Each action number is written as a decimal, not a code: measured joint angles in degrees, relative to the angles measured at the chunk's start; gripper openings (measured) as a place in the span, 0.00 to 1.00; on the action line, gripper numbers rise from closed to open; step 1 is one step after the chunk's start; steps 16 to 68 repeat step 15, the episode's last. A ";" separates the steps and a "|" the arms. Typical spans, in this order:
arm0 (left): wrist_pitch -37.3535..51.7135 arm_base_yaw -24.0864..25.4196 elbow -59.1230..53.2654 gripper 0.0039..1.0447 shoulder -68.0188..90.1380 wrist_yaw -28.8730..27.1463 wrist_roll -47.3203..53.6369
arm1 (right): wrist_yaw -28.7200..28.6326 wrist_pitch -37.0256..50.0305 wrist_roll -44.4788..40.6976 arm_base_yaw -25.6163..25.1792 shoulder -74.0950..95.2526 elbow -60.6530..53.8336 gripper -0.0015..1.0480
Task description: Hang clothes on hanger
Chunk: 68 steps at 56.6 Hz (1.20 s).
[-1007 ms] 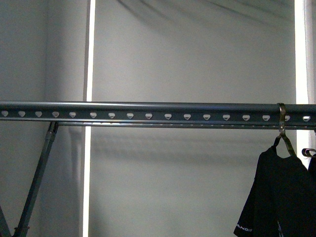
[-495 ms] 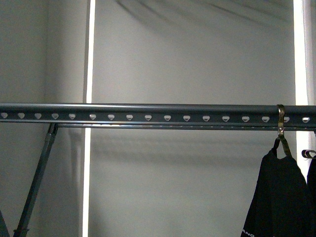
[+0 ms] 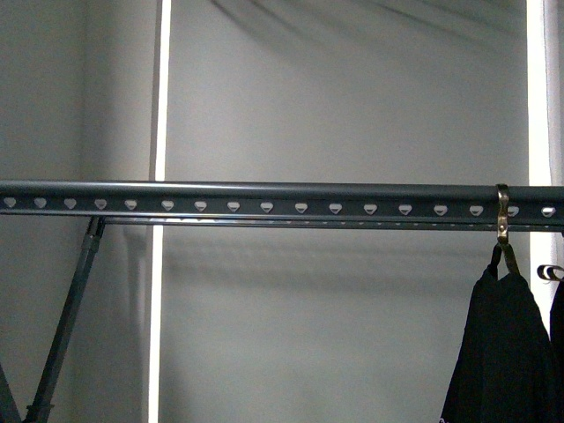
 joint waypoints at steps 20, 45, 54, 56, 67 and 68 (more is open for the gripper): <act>0.00 0.00 0.00 0.24 0.00 0.00 -0.02 | -0.04 0.00 -0.11 0.00 -1.18 -1.68 0.16; 0.00 0.00 0.00 0.24 0.00 0.00 -0.02 | -0.04 0.00 -0.11 0.00 -1.18 -1.68 0.16; 0.00 0.00 0.00 0.24 0.00 0.00 -0.02 | -0.04 0.00 -0.11 0.00 -1.18 -1.68 0.16; 0.00 0.00 0.00 0.24 0.00 0.00 -0.02 | -0.04 0.00 -0.11 0.00 -1.18 -1.68 0.16; 0.00 0.00 0.00 0.24 0.00 0.00 -0.02 | -0.04 0.00 -0.11 0.00 -1.18 -1.68 0.16; 0.00 0.00 0.00 0.24 0.00 0.00 -0.02 | -0.04 0.00 -0.11 0.00 -1.18 -1.68 0.16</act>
